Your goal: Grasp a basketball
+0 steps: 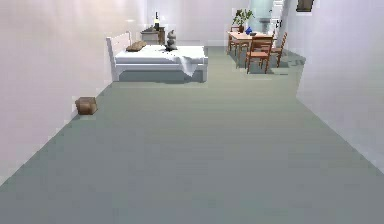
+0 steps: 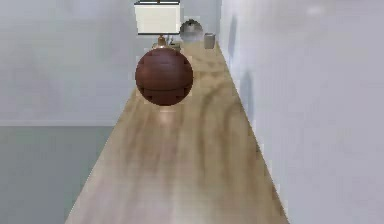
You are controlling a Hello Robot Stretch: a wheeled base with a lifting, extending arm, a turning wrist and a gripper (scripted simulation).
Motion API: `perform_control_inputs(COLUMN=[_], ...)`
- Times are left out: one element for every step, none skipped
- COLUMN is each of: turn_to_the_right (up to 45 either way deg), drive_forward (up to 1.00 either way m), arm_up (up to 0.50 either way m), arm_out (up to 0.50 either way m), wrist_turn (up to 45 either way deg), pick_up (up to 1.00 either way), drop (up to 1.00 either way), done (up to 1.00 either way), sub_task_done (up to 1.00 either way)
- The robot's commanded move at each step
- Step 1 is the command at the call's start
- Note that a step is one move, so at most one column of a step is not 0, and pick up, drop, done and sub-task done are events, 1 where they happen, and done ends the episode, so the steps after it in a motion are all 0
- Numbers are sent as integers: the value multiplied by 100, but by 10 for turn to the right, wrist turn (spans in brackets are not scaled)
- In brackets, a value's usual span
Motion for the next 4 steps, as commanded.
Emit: perform_control_inputs(turn_to_the_right=[0, 0, 0, 0], drive_forward=[0, 0, 0, 0], arm_up=[50, 38, 0, 0], arm_out=[0, 0, 38, 0], wrist_turn=[0, 0, 0, 450], pick_up=[0, 0, 0, 0], drop=[0, 0, 0, 0], done=[0, 0, 0, 0], sub_task_done=[0, 0, 0, 0])
